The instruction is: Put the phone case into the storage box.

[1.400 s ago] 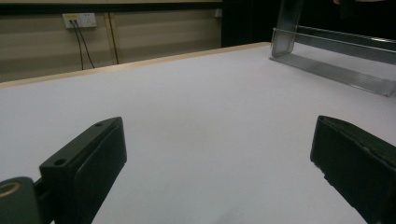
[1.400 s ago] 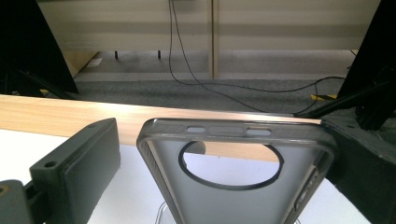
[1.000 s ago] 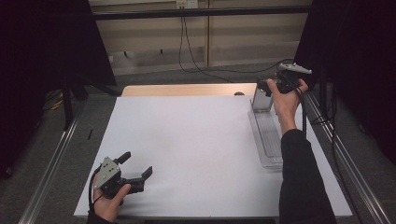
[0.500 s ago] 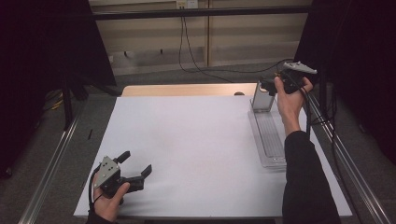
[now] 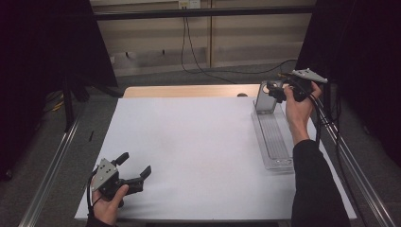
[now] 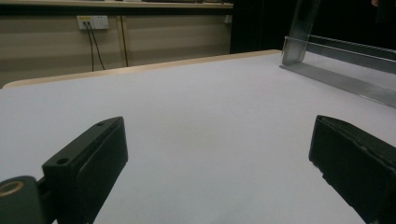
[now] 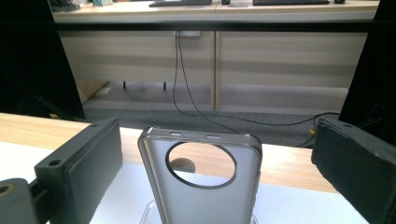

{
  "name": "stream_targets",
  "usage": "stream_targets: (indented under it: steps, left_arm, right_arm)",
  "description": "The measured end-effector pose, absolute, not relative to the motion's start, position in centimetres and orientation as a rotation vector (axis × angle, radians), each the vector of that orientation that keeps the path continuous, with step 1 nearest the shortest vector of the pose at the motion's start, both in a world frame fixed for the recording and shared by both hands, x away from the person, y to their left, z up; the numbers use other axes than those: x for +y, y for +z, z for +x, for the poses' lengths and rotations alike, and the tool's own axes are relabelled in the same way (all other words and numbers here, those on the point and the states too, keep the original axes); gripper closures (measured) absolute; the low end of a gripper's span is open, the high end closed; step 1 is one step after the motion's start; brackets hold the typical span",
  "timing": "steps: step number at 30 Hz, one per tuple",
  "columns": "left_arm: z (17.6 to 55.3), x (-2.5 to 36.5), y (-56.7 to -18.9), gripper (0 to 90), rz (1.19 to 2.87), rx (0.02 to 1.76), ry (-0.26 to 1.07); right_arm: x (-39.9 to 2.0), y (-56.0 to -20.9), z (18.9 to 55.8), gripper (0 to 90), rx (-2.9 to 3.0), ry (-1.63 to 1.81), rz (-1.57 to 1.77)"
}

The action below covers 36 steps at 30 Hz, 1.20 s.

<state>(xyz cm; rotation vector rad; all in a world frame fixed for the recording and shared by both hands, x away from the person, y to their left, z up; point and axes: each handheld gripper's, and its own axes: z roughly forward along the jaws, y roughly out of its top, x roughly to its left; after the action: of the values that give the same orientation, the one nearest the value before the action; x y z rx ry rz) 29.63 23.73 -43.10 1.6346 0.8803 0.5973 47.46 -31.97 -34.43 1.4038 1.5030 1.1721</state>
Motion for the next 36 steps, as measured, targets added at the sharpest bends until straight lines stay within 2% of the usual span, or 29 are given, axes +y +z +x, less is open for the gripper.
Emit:
stream_targets:
  steps: [20, 36]
  left_arm:
    - [29.4, 23.9, -42.8, 3.7, 1.615, 0.853, 0.616]
    - [29.5, 23.8, -42.6, 3.7, 1.597, 0.838, 0.612]
  right_arm:
    - [-31.7, -36.2, 43.4, 1.7, 1.565, 1.291, 1.311]
    - [-31.8, -37.6, 40.1, 1.6, 1.609, 1.255, 1.270]
